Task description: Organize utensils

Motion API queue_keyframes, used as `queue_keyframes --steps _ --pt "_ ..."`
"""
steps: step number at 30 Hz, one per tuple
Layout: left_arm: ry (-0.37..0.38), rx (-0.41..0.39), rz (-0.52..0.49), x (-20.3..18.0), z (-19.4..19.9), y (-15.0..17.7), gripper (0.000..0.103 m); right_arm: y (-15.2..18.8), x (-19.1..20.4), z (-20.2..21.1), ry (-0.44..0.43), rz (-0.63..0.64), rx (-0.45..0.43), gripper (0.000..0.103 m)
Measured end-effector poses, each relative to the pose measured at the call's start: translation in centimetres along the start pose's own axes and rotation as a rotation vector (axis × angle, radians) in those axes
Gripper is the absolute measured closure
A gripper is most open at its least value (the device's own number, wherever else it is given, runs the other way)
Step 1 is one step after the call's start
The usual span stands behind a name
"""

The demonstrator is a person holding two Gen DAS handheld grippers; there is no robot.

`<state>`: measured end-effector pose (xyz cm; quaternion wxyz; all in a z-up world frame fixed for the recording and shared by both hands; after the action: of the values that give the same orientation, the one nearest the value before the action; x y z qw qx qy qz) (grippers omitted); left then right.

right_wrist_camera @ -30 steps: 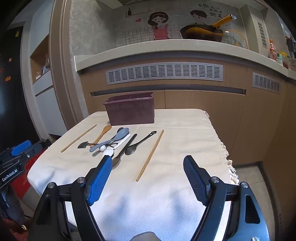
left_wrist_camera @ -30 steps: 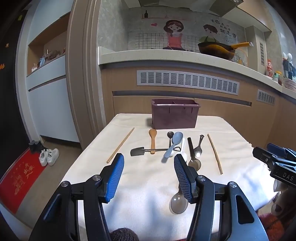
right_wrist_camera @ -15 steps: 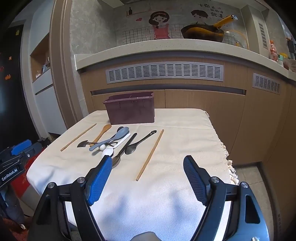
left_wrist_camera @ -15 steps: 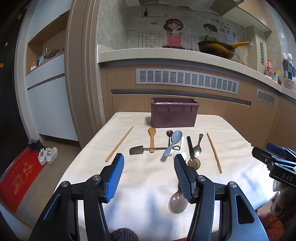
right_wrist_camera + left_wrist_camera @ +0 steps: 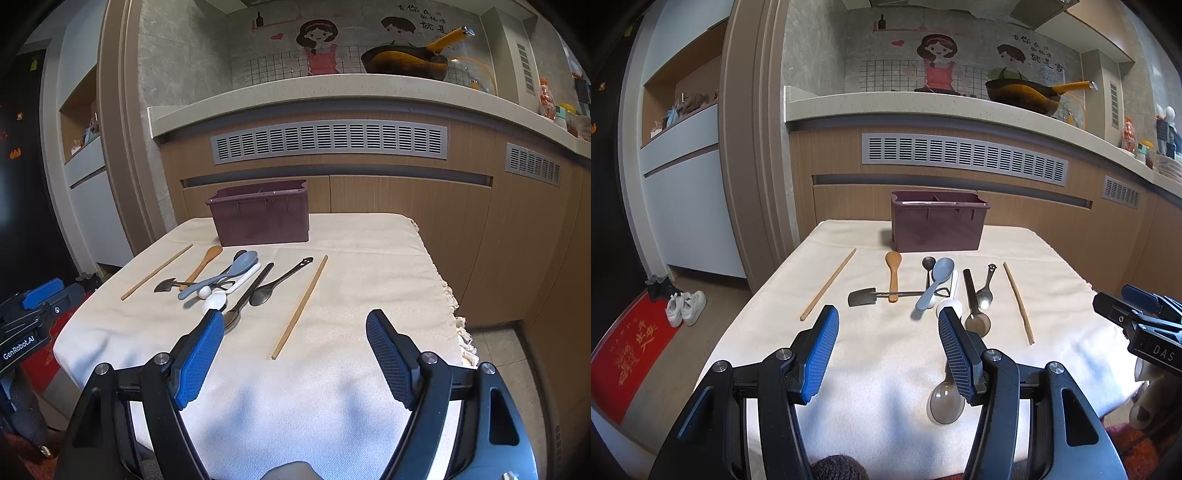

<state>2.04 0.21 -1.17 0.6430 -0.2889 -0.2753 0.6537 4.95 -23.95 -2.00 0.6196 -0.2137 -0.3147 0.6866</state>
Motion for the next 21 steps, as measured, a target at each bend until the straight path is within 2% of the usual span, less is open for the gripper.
queue_keyframes --steps 21 --pt "0.003 0.012 -0.001 -0.20 -0.19 -0.06 0.046 0.07 -0.02 -0.37 -0.006 -0.006 0.012 0.026"
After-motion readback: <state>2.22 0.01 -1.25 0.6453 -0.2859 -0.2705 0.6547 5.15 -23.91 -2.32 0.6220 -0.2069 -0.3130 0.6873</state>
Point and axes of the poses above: each gripper's, at about its wrist camera, not at the fingertips, and z roughly against the way its jaws point, x to its left, y to its underside, the point moved 2 cm from there along -z, roughly the way its jaws point, and after that the axes turned 15 degrees about x, right-handed, at the moved point
